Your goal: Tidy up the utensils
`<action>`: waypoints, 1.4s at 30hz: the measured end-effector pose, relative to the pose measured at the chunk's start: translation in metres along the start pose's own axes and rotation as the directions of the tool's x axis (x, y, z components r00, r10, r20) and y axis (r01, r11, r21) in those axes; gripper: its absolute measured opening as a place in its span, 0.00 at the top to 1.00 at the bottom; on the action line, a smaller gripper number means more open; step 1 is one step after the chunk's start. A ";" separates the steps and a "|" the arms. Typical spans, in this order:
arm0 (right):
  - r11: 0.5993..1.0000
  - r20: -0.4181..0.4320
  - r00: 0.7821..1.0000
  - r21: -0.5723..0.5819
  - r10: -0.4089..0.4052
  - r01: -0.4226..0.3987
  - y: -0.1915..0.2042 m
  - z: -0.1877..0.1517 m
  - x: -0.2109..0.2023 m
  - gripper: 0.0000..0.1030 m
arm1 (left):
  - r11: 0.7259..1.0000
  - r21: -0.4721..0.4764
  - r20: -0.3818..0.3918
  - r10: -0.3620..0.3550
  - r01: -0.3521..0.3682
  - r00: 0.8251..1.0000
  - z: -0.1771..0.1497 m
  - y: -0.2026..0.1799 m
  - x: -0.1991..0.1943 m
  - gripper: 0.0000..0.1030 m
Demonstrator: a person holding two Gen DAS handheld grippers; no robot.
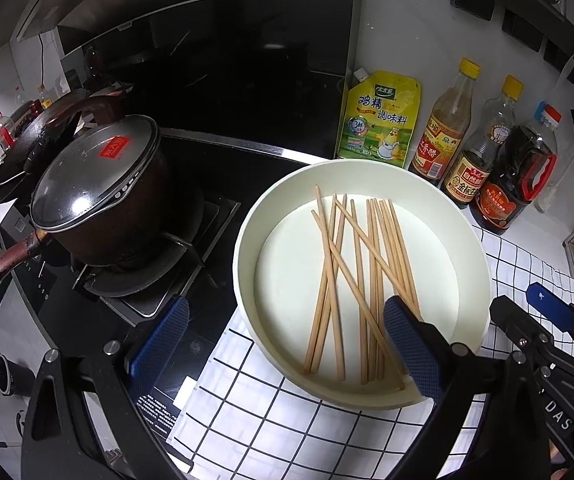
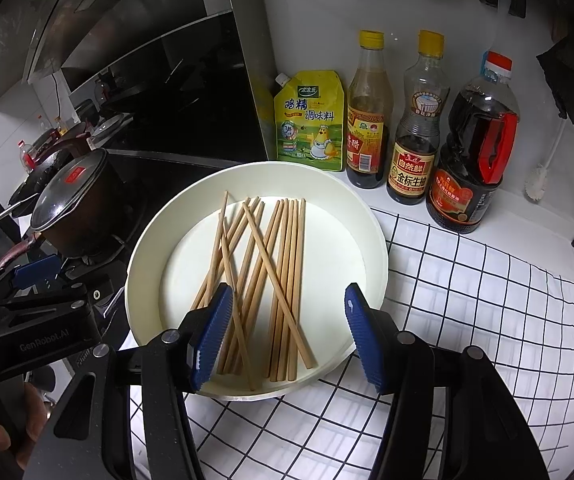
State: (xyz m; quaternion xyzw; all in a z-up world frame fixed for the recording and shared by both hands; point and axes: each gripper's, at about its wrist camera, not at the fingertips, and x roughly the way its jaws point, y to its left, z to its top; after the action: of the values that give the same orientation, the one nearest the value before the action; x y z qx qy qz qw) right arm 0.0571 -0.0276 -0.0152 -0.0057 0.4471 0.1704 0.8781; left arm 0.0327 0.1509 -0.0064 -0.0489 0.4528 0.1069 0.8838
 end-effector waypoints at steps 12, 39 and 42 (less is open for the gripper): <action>1.000 0.002 1.000 0.000 0.000 0.000 0.000 0.000 -0.002 0.46 | 1.000 -0.011 -0.014 0.001 -0.001 1.000 -0.002 0.001 -0.001 0.07; 1.000 0.012 1.000 0.007 -0.001 0.001 -0.004 -0.004 -0.012 0.46 | 1.000 0.013 -0.011 0.005 -0.005 1.000 -0.008 -0.009 -0.008 0.07; 1.000 0.014 1.000 0.012 -0.005 0.005 -0.008 -0.006 -0.015 0.46 | 1.000 0.016 -0.012 0.002 -0.002 1.000 -0.010 -0.012 -0.009 0.07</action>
State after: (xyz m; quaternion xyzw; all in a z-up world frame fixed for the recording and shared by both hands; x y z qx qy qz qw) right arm 0.0468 -0.0409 -0.0085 -0.0006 0.4421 0.1658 0.8815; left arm 0.0224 0.1361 -0.0050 -0.0418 0.4589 0.1039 0.8814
